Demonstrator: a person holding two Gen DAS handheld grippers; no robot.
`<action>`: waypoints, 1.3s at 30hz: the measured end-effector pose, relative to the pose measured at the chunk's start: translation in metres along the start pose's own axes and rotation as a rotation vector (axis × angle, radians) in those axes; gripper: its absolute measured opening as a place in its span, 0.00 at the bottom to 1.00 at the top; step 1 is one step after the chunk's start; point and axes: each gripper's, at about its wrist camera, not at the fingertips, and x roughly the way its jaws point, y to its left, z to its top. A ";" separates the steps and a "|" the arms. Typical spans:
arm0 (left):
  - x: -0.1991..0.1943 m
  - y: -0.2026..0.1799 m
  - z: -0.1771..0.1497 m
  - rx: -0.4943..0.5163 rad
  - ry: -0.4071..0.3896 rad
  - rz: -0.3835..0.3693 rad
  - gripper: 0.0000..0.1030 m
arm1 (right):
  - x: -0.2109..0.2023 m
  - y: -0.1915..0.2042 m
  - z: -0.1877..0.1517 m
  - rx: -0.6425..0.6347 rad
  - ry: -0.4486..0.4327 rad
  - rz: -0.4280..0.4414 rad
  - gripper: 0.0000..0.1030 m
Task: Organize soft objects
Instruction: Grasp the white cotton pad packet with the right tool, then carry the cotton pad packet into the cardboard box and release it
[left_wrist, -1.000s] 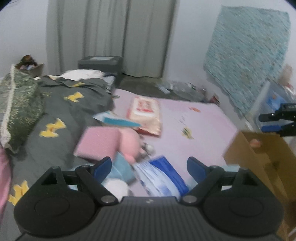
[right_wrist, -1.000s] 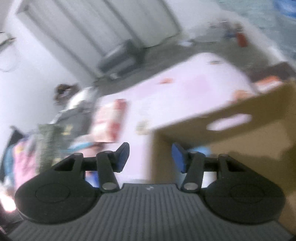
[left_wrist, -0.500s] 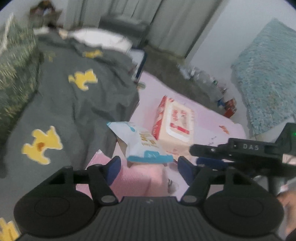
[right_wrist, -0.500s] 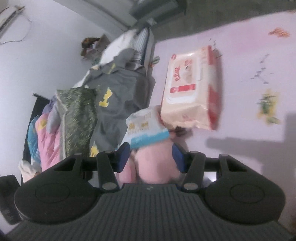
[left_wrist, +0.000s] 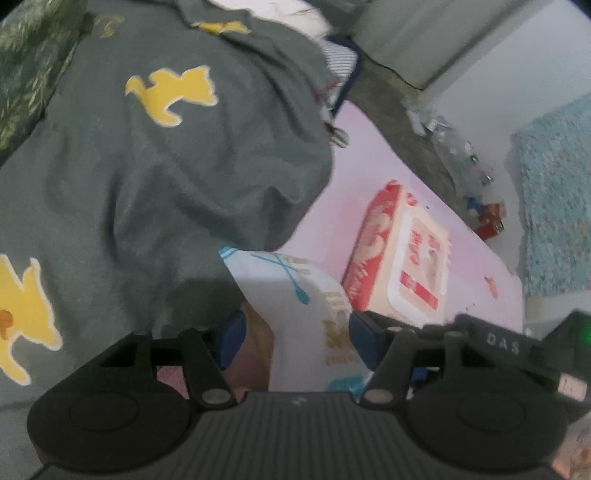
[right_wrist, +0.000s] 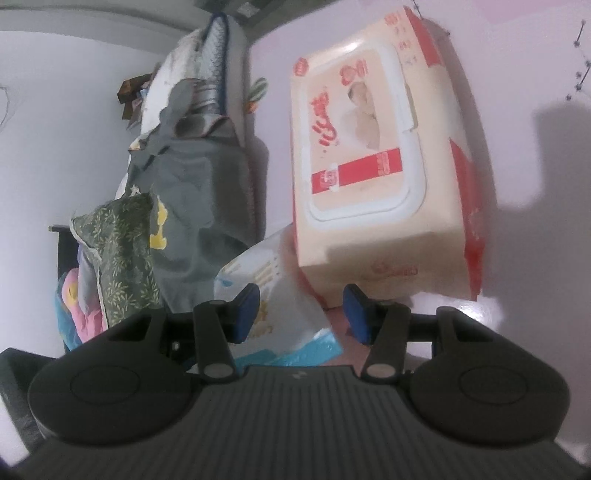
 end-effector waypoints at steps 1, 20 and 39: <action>0.004 0.003 0.002 -0.017 0.008 -0.001 0.51 | 0.003 -0.003 0.001 0.012 0.009 0.014 0.49; -0.086 -0.034 -0.033 0.072 -0.096 -0.113 0.24 | -0.070 0.028 -0.031 -0.136 -0.038 0.172 0.18; -0.111 -0.299 -0.269 0.593 0.028 -0.322 0.25 | -0.409 -0.149 -0.175 -0.098 -0.440 0.140 0.17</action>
